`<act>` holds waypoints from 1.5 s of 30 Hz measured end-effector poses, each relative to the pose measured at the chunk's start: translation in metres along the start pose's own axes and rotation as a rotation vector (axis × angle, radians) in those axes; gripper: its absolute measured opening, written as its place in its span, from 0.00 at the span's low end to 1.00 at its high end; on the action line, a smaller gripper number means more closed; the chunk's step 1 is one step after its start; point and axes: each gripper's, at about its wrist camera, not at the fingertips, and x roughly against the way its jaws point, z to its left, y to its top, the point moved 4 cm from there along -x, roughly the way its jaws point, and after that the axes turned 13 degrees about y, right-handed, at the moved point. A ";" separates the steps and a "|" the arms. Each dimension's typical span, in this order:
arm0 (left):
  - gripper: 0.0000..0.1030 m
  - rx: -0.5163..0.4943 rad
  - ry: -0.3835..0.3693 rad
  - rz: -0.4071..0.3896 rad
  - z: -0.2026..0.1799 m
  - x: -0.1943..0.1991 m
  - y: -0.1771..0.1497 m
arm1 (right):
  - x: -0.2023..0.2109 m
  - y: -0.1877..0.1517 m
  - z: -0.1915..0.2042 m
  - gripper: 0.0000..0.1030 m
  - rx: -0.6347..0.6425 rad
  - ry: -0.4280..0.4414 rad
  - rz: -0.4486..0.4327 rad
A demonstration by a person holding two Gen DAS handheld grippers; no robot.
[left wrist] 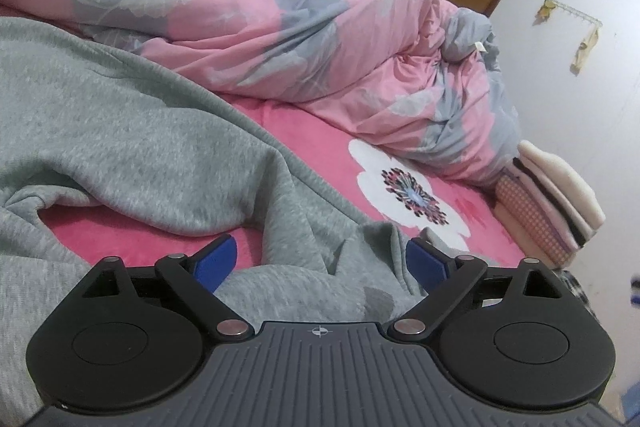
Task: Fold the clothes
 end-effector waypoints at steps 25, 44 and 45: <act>0.94 -0.171 0.216 -0.068 -0.014 0.016 -0.005 | -0.073 -0.178 0.168 0.66 0.340 0.399 0.550; 0.94 -0.200 0.214 0.033 -0.014 -0.013 -0.020 | -0.225 -0.061 0.173 0.69 0.270 0.397 0.513; 0.94 -0.200 0.200 0.028 -0.015 -0.012 -0.019 | -0.243 -0.053 0.173 0.69 0.259 0.387 0.512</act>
